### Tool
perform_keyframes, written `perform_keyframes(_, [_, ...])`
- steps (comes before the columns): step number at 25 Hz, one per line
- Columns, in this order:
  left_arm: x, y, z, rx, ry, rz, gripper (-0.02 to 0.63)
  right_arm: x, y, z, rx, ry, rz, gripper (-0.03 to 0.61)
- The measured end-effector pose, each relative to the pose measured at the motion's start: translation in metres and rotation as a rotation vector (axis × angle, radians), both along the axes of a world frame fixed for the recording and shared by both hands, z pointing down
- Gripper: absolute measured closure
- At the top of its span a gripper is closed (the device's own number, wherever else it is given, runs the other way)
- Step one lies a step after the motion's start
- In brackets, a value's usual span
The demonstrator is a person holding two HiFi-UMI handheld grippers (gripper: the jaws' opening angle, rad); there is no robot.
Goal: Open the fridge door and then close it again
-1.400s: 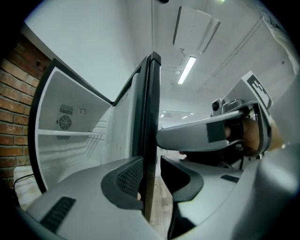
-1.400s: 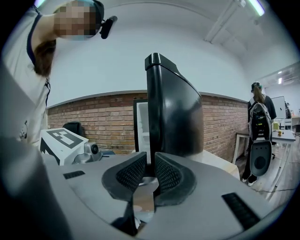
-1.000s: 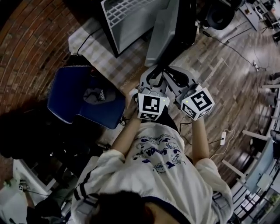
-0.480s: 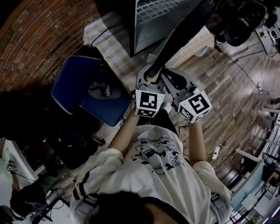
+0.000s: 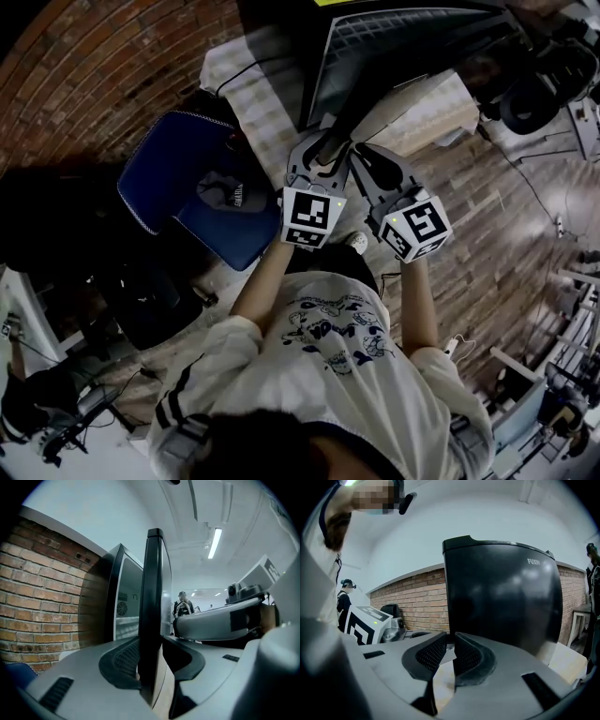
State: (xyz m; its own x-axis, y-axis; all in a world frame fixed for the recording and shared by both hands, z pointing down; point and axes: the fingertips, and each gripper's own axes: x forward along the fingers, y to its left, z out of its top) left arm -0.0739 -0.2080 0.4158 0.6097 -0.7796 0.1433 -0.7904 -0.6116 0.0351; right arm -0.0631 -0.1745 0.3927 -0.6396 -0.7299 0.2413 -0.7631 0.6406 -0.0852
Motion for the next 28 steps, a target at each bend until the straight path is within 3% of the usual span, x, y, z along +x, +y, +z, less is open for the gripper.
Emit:
perform_keyframes(21, [-0.04, -0.06, 0.003, -0.048, 0.025, -0.186, 0.456, -0.012, -0.046, 0.009, 0.033, 0.039, 0.046, 0.508])
perform_keyframes(28, [-0.04, -0.062, 0.003, -0.053, 0.033, -0.211, 0.453, -0.003, -0.052, 0.006, 0.042, 0.024, 0.093, 0.508])
